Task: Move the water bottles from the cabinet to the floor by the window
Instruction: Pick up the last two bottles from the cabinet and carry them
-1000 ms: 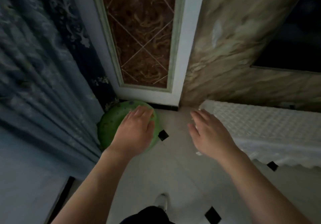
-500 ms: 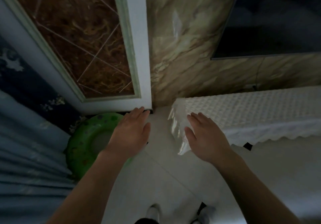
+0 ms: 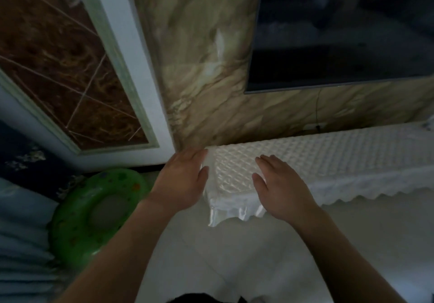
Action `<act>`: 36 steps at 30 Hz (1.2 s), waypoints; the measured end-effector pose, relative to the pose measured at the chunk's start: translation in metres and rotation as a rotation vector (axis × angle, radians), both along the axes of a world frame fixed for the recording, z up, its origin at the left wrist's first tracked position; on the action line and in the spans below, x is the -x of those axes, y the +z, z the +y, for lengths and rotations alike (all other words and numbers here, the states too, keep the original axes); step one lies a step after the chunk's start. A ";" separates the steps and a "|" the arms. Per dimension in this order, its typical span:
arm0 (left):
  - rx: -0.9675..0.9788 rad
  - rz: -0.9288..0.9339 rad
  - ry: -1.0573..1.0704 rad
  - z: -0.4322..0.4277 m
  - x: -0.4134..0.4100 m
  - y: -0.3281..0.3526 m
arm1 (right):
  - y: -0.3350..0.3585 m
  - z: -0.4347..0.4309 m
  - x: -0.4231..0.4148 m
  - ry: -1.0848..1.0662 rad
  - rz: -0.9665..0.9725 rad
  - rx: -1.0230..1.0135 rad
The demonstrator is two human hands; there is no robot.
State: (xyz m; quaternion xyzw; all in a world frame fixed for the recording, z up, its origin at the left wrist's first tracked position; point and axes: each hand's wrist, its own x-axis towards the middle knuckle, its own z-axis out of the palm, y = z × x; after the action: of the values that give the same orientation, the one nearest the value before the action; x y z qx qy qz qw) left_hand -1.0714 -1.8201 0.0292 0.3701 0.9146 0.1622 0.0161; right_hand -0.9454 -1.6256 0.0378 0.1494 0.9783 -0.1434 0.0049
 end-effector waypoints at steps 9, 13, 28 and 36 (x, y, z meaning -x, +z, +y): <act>0.015 -0.023 -0.081 0.134 -0.030 -0.005 | 0.004 0.132 -0.047 -0.075 -0.018 0.006; 0.006 -0.033 -0.093 0.185 -0.035 -0.006 | -0.002 0.181 -0.060 -0.128 -0.019 0.020; -0.050 -0.134 -0.218 0.453 -0.025 -0.024 | -0.016 0.412 -0.073 -0.273 -0.082 0.025; 0.016 -0.145 -0.284 0.581 -0.029 -0.007 | -0.011 0.530 -0.086 -0.342 -0.051 0.029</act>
State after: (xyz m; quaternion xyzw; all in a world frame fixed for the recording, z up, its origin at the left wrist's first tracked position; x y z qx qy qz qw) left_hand -1.0428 -1.2393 0.0222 0.4828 0.8508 0.1775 0.1077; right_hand -0.8589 -1.0960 0.0271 0.3172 0.9360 -0.1524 0.0077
